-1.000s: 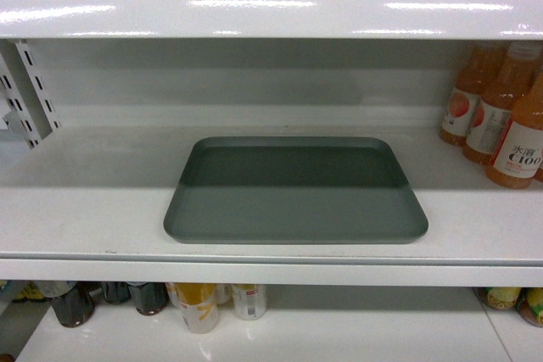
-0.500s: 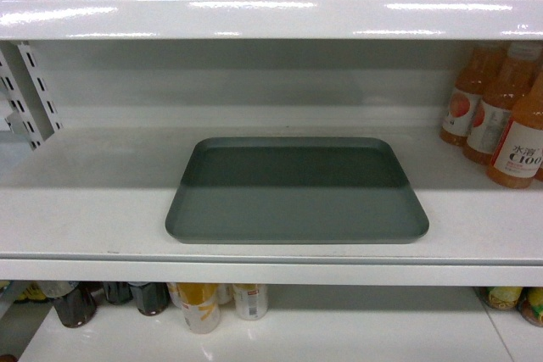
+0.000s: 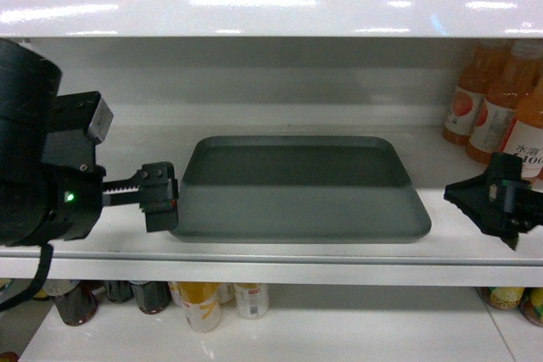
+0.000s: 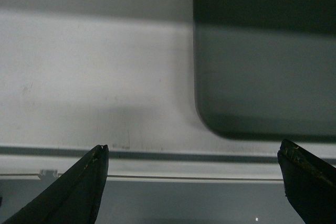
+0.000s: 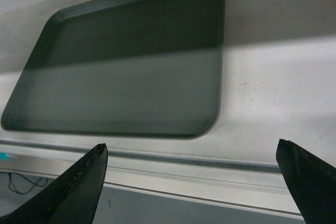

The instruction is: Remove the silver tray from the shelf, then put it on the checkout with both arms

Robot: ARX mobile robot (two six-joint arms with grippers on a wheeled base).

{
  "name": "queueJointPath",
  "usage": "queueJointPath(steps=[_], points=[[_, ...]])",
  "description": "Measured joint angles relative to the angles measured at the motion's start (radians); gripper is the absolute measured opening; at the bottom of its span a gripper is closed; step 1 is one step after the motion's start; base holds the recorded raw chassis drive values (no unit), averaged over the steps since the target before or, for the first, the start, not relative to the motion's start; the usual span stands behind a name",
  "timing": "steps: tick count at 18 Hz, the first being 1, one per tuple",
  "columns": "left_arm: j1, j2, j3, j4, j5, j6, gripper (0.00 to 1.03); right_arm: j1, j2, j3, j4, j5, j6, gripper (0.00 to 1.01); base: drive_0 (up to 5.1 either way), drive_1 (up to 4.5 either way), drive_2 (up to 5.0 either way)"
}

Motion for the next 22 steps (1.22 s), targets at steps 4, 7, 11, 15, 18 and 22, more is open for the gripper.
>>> queueJointPath(steps=[4, 7, 11, 15, 18, 22], points=[[0.002, 0.172, 0.2, -0.055, -0.008, -0.01, 0.98, 0.008, 0.217, 0.193, -0.016, 0.045, 0.05, 0.98, 0.0, 0.0, 0.0], [0.0, 0.288, 0.341, -0.093, -0.013, -0.006, 0.98, 0.022, 0.342, 0.318, -0.056, 0.12, 0.025, 0.98, 0.0, 0.0, 0.0], [-0.008, 0.417, 0.502, -0.156, -0.015, 0.002, 0.98, 0.043, 0.469, 0.483, -0.122, 0.195, -0.017, 0.98, 0.0, 0.0, 0.0], [-0.013, 0.515, 0.649, -0.261, -0.049, 0.013, 0.98, 0.073, 0.65, 0.794, -0.285, 0.373, -0.093, 0.98, 0.0, 0.0, 0.0], [-0.011, 0.518, 0.649, -0.275, -0.045, 0.011, 0.98, 0.073, 0.682, 0.853, -0.324, 0.389, -0.089, 0.97, 0.0, 0.0, 0.0], [-0.018, 0.518, 0.646, -0.298, -0.045, 0.0, 0.68, 0.081, 0.688, 0.885, -0.39, 0.364, -0.09, 0.62, 0.0, 0.0, 0.0]])
